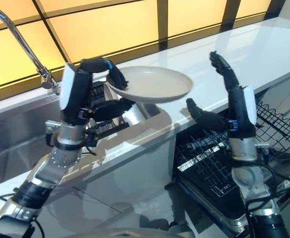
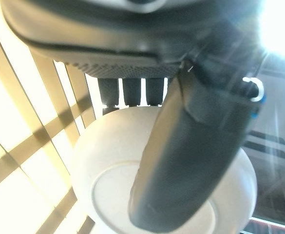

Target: Pick up plates and place into dishwasher.

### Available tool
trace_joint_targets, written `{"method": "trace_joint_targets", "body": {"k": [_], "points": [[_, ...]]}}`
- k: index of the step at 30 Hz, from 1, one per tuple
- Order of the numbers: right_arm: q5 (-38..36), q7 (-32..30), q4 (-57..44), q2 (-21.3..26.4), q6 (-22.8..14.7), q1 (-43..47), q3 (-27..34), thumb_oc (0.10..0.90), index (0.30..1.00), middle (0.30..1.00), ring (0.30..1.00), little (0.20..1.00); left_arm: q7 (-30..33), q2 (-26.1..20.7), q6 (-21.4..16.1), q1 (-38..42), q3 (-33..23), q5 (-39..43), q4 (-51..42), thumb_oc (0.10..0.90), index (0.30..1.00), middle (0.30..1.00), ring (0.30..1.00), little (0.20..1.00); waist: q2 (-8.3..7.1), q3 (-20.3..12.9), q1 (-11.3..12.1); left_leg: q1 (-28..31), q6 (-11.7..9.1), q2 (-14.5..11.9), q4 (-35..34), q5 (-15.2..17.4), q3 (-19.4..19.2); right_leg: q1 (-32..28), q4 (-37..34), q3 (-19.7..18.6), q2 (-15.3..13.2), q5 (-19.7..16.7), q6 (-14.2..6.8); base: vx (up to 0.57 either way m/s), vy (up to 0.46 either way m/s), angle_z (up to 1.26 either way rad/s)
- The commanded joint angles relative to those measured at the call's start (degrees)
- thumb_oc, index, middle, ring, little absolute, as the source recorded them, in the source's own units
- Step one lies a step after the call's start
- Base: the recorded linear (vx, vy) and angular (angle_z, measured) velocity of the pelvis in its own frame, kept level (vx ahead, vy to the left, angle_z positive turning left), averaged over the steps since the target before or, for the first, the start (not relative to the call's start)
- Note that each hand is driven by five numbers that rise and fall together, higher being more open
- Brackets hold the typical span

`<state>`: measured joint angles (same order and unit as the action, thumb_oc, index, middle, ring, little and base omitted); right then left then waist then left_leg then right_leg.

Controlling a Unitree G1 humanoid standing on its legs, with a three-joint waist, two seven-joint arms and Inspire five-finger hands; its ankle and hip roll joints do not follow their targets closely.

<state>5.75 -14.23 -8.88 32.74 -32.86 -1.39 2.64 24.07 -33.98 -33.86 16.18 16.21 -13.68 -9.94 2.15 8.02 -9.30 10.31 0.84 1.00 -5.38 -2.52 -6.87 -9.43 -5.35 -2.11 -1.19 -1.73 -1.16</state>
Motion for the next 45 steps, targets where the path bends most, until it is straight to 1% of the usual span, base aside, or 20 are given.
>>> {"method": "trace_joint_targets", "body": {"k": [1,5,8,10,15,16,20,21,22,23,26,29,36,41,45], "points": [[-1.8,0.3,-3.2,2.0,-3.0,8.8,2.0,0.800,0.900,0.900,0.900,0.900,0.8,1.4,-1.3,11.8,0.7,5.4,2.4,0.100,0.300,0.300,0.300,0.200,-1.64,-2.3,0.7,2.4,4.1,3.6,0.4,11.4,0.6,-1.2,0.3,-1.5,5.4,4.5,-0.3,0.00,0.000,0.00],[-1.9,1.8,-2.6,2.3,-2.1,10.8,0.5,0.800,0.900,0.900,0.900,0.900,0.1,1.9,-1.1,13.5,2.0,6.0,2.8,0.100,0.300,0.300,0.300,0.200,-1.64,-2.3,0.7,2.4,4.1,3.6,0.4,11.4,0.6,-1.1,0.3,-1.6,5.4,4.5,-0.2,0.00,0.000,0.00],[-4.0,4.4,-2.6,2.6,-1.4,12.0,-0.1,0.800,0.900,0.900,0.900,0.900,-1.0,2.1,-0.5,14.7,3.1,6.3,2.4,0.100,0.300,0.300,0.300,0.200,-1.64,-2.4,0.6,2.4,4.0,3.5,0.4,11.3,0.5,-1.2,0.3,-1.5,5.4,4.5,-0.2,0.00,0.000,0.00],[-3.9,5.1,-2.5,2.9,-1.2,13.0,-0.4,0.800,0.900,0.900,0.900,0.900,-1.6,2.1,-0.4,15.4,3.8,6.6,2.4,0.100,0.300,0.300,0.300,0.200,-1.68,-2.5,0.7,2.4,4.0,3.5,0.4,11.3,0.5,-1.2,0.3,-1.5,5.4,4.4,-0.1,0.00,0.000,0.00],[-3.8,5.2,-2.4,3.2,-1.0,13.8,-0.7,0.800,0.900,0.900,0.900,0.900,-2.1,2.4,-0.2,15.9,4.2,6.9,2.6,0.100,0.300,0.300,0.300,0.200,-1.72,-2.5,0.7,2.4,3.9,3.5,0.4,11.3,0.6,-1.2,0.3,-1.4,5.5,4.4,-0.1,0.00,0.000,0.00],[-3.6,5.3,-2.7,3.6,-0.8,15.1,-0.9,0.800,0.900,0.900,0.900,0.900,-3.6,2.5,1.0,16.6,5.2,7.6,3.1,0.100,0.300,0.300,0.300,0.200,-1.78,-2.7,0.7,2.4,3.9,3.5,0.4,11.3,0.6,-1.2,0.3,-1.4,5.5,4.4,-0.1,0.00,0.000,0.00],[-3.2,5.5,-3.3,4.1,-1.4,15.4,-0.8,0.800,0.900,0.900,0.900,0.900,-4.0,2.5,1.7,16.4,5.8,7.1,4.4,0.100,0.300,0.300,0.300,0.200,-1.82,-2.8,0.7,2.3,3.9,3.5,0.4,11.3,0.5,-1.2,0.3,-1.5,5.6,4.5,-0.1,0.00,0.000,0.00],[-3.5,5.5,-3.5,4.3,-1.5,15.7,-0.7,0.712,0.825,0.825,0.825,0.812,-4.2,2.4,2.0,16.3,5.9,6.9,4.9,0.100,0.300,0.300,0.300,0.200,-1.82,-2.9,0.7,2.3,3.9,3.4,0.4,11.3,0.5,-1.2,0.3,-1.5,5.6,4.5,-0.1,0.00,0.000,0.00],[-3.7,5.5,-3.6,4.4,-1.5,15.8,-0.7,0.567,0.700,0.700,0.700,0.667,-4.3,2.4,2.2,16.3,6.0,7.0,5.1,0.100,0.300,0.300,0.300,0.200,-1.83,-2.9,0.7,2.3,3.9,3.4,0.4,11.2,0.4,-1.2,0.3,-1.5,5.6,4.5,-0.1,0.00,0.000,0.00],[-4.2,5.6,-3.8,4.7,-1.7,16.6,-0.4,0.100,0.300,0.300,0.300,0.200,-4.6,2.5,2.9,16.2,6.4,6.7,6.6,0.100,0.300,0.300,0.300,0.200,-1.85,-3.0,0.7,2.3,3.9,3.5,0.4,11.2,0.4,-1.1,0.3,-1.6,5.7,4.5,0.0,0.00,0.000,0.00],[-4.1,5.7,-3.9,4.6,-1.7,16.7,-0.4,0.100,0.300,0.300,0.300,0.200,-4.6,2.6,3.4,16.1,6.5,6.5,7.1,0.100,0.300,0.300,0.300,0.200,-1.85,-3.0,0.7,2.3,3.9,3.4,0.4,11.2,0.3,-1.1,0.3,-1.6,5.7,4.4,0.0,0.00,0.000,0.00],[-4.9,6.2,-3.9,4.8,-1.5,17.2,-0.4,0.100,0.300,0.300,0.300,0.200,-4.6,2.6,4.3,16.0,6.9,6.2,10.2,0.100,0.300,0.300,0.300,0.200,-1.88,-3.2,0.6,2.2,3.9,3.3,0.4,11.1,0.1,-1.1,0.3,-1.6,5.7,4.4,0.0,0.00,0.000,0.00],[-6.5,7.0,-3.6,4.8,-1.1,17.0,0.4,0.100,0.300,0.300,0.300,0.200,-3.9,2.9,3.4,15.5,6.6,5.8,14.7,0.100,0.300,0.300,0.300,0.200,-1.86,-3.5,0.4,2.2,3.8,3.2,0.4,11.0,-0.4,-1.0,0.3,-1.6,5.7,4.5,-0.1,0.00,0.000,0.00],[-6.3,6.7,-3.2,4.5,-1.1,16.8,0.5,0.100,0.300,0.300,0.300,0.200,-3.4,3.1,2.7,15.5,6.4,5.2,14.7,0.100,0.300,0.300,0.300,0.200,-1.80,-3.5,0.4,2.2,3.7,3.2,0.4,10.9,-0.3,-1.0,0.3,-1.6,5.7,4.4,0.0,0.00,0.000,0.00],[-6.3,6.8,-3.3,4.4,-1.0,16.9,0.5,0.100,0.300,0.300,0.300,0.200,-3.1,3.2,3.0,15.7,6.4,4.6,14.1,0.100,0.300,0.300,0.300,0.200,-1.78,-3.5,0.4,2.2,3.7,3.2,0.4,10.9,-0.3,-1.0,0.3,-1.6,5.7,4.4,0.0,0.00,0.000,0.00]]}}
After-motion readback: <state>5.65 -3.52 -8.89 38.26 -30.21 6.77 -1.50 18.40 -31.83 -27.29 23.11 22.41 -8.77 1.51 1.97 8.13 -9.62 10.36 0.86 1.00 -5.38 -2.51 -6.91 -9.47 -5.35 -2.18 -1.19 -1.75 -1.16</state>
